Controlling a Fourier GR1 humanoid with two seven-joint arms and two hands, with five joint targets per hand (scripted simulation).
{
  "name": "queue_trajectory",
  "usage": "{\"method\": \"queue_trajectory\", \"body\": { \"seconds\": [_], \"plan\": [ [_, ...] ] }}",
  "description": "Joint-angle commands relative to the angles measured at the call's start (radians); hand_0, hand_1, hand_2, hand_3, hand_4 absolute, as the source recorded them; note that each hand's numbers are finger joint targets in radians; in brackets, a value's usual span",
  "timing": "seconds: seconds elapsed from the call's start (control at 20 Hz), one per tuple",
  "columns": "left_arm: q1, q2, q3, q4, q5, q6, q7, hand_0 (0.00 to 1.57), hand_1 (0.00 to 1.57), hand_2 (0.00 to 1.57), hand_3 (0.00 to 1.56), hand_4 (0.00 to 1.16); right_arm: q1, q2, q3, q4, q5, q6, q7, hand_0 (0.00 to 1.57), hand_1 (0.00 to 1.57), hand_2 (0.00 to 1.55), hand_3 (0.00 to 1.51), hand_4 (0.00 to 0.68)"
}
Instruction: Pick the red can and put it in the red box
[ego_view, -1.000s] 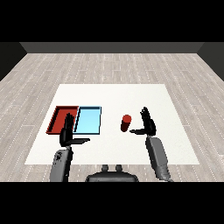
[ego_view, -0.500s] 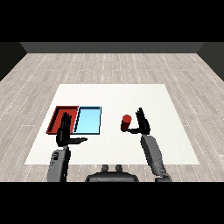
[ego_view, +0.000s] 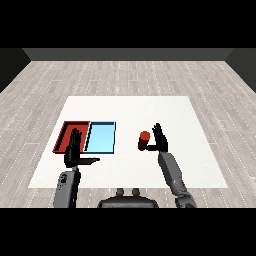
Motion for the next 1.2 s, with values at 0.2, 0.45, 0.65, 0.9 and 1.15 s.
{"method": "queue_trajectory", "body": {
  "seconds": [0.2,0.45,0.65,0.9,1.15],
  "plan": [
    [-0.024,-0.016,-0.009,0.019,-0.02,0.023,-0.006,0.0,0.0,0.0,0.0,0.0,-0.012,0.004,-0.004,0.102,-0.002,0.016,-0.078,0.0,0.0,0.0,0.0,0.0],
    [0.021,-0.01,-0.023,-0.043,-0.009,0.008,0.023,0.0,0.0,0.0,0.0,0.0,-0.063,-0.024,0.024,0.094,-0.064,-0.003,-0.015,0.0,0.0,0.0,0.0,0.0],
    [0.007,0.01,0.026,0.042,0.014,-0.017,-0.061,0.0,0.0,0.0,0.0,0.0,-0.097,0.005,0.149,0.231,-0.12,-0.076,-0.144,0.0,0.0,0.0,0.0,0.0],
    [0.009,0.003,0.014,0.039,0.014,-0.018,-0.054,0.0,0.0,0.0,0.0,0.0,-0.097,0.001,0.077,0.156,-0.072,-0.052,-0.045,0.0,0.0,0.0,0.0,0.0],
    [-0.009,-0.009,0.003,0.076,0.006,-0.02,-0.078,0.0,0.0,0.0,0.0,0.0,-0.094,-0.014,0.069,0.145,-0.075,-0.039,-0.035,0.0,0.0,0.0,0.0,0.0]
  ]
}}
